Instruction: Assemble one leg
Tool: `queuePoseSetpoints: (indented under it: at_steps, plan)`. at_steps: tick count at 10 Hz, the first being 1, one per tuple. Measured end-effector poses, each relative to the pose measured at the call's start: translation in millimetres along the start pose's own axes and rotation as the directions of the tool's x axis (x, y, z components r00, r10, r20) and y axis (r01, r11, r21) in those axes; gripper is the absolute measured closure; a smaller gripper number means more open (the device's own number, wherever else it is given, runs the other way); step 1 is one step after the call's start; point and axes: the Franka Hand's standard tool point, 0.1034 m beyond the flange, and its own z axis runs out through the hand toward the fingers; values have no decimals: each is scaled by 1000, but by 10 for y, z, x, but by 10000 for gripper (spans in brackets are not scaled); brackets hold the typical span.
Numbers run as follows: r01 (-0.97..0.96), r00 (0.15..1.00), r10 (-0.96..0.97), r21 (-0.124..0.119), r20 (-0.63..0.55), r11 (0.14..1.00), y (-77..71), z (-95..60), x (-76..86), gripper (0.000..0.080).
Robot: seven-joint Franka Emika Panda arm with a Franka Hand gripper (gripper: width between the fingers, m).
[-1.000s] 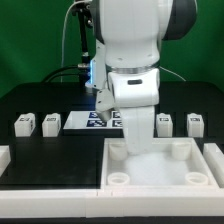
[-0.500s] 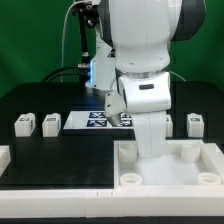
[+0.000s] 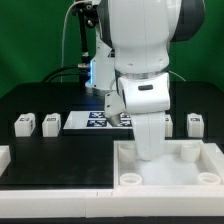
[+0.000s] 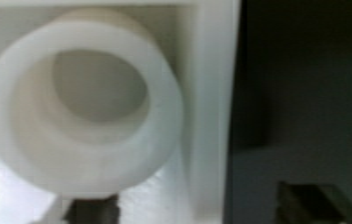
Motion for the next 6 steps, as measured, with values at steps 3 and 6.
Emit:
queuePoseSetpoints:
  at_steps: [3, 6]
  plan:
    - [0, 1000, 0, -2, 0, 1000, 9, -8, 0, 166]
    - [0, 1000, 0, -3, 0, 1000, 10, -8, 0, 151]
